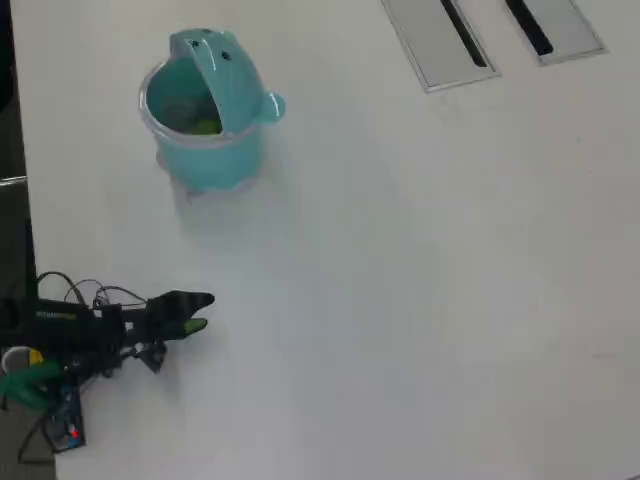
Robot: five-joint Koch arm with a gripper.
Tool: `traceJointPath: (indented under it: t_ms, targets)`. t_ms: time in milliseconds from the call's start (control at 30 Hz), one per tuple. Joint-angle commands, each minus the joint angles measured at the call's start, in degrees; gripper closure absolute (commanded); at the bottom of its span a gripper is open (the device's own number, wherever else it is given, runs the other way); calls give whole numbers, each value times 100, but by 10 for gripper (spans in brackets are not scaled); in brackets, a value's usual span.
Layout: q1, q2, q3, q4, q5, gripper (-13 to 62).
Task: Grasp RGB lego blocks and put them in the bin one by one.
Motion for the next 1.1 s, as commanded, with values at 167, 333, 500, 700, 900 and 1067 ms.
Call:
traceJointPath:
  t_ms: [167,333,500,700,900,1067]
  targets:
    - [9,334,439,185,44,148]
    - [-18,334,439,264,44,148]
    - [-18,334,439,272,44,148]
    - [-18,334,439,272,44,148]
    - [-18,334,439,264,44,148]
    - [-18,334,439,272,44,147]
